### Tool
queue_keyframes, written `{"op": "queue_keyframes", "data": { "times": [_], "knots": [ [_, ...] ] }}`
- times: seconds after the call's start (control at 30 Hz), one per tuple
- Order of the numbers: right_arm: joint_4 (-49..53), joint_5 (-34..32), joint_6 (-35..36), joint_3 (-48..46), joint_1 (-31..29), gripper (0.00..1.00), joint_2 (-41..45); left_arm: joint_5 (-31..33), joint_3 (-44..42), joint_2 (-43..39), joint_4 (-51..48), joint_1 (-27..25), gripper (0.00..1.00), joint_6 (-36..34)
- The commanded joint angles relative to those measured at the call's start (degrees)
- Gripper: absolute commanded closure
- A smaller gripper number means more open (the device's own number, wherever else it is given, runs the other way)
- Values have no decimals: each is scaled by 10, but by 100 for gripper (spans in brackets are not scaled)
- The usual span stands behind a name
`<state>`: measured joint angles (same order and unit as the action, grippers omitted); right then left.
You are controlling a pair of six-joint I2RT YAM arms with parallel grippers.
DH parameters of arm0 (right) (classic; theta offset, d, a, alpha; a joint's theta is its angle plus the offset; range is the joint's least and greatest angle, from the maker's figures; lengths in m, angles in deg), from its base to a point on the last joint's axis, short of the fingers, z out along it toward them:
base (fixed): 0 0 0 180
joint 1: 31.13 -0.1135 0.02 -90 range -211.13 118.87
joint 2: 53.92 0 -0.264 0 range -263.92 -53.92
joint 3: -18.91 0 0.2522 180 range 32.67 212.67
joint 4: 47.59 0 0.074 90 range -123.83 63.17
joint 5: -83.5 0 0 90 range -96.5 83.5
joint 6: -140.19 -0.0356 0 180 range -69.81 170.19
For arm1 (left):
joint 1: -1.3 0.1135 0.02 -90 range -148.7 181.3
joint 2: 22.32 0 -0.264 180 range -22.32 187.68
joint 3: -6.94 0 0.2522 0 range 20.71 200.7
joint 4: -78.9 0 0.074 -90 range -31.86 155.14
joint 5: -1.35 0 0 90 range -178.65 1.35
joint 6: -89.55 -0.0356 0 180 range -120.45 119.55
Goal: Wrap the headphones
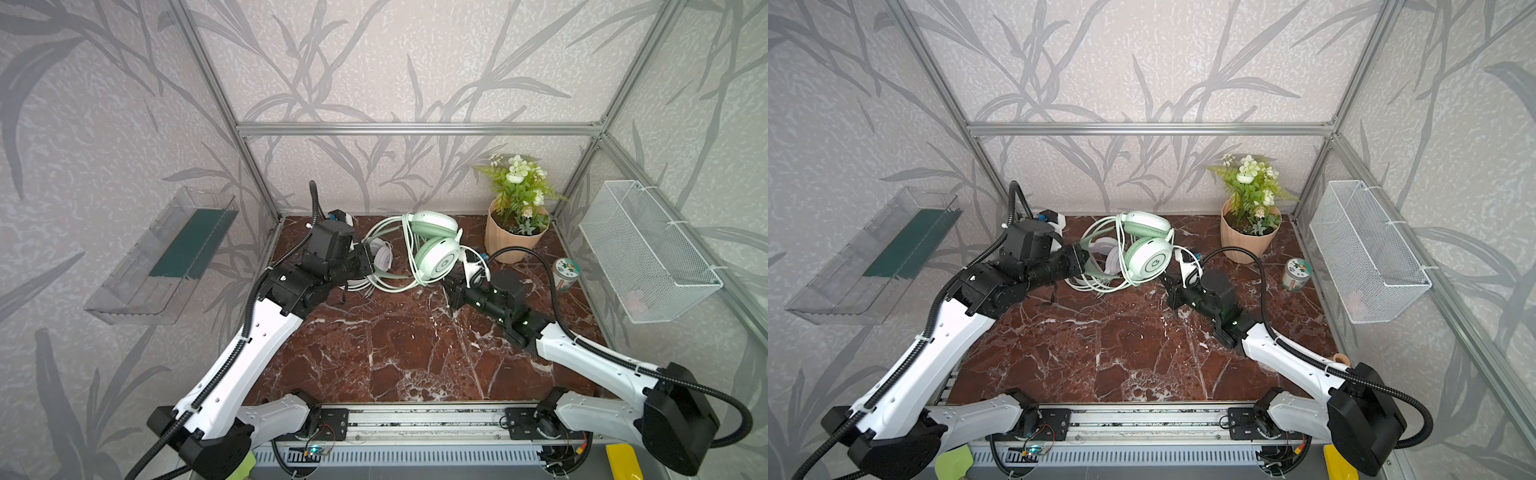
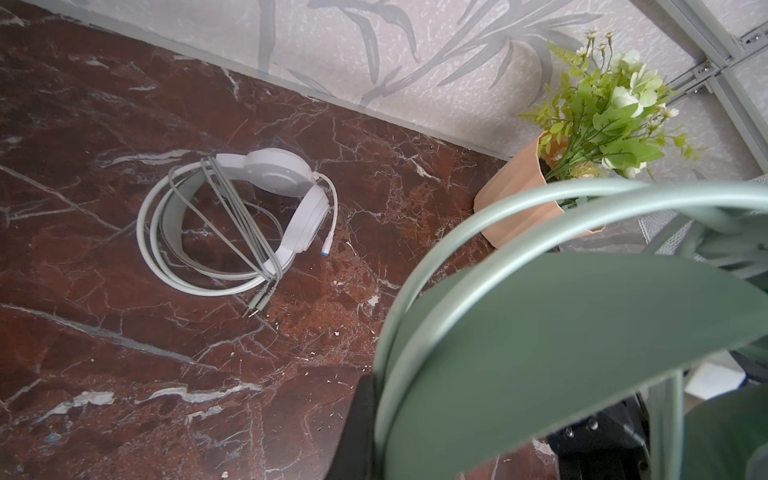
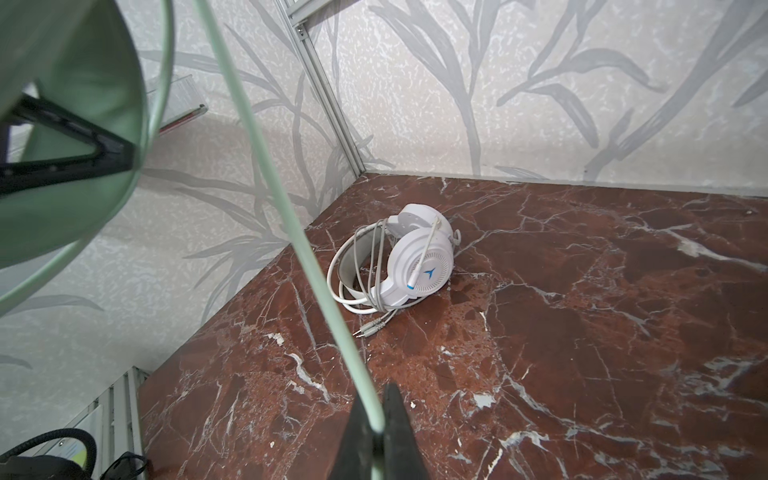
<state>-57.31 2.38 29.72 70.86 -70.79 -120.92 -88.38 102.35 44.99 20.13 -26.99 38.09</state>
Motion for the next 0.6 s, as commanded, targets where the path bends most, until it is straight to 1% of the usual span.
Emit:
{"op": "queue_keyframes", "data": {
  "times": [0.0, 0.1, 0.2, 0.37, 0.57],
  "knots": [
    [19, -27, 11, -14, -38, 100, 19, 38, 18, -4, 121, 28, 100, 104],
    [23, -51, 29, -19, -71, 100, 30, 28, -3, -1, 128, 44, 100, 130],
    [27, -62, 34, -19, -88, 100, 38, 25, -15, -2, 133, 50, 100, 144],
    [8, -59, 25, -30, -102, 100, 55, 32, -28, -6, 136, 50, 100, 160],
    [-25, -30, 6, -42, -111, 97, 67, 41, -58, -26, 151, 50, 100, 176]
  ]
}}
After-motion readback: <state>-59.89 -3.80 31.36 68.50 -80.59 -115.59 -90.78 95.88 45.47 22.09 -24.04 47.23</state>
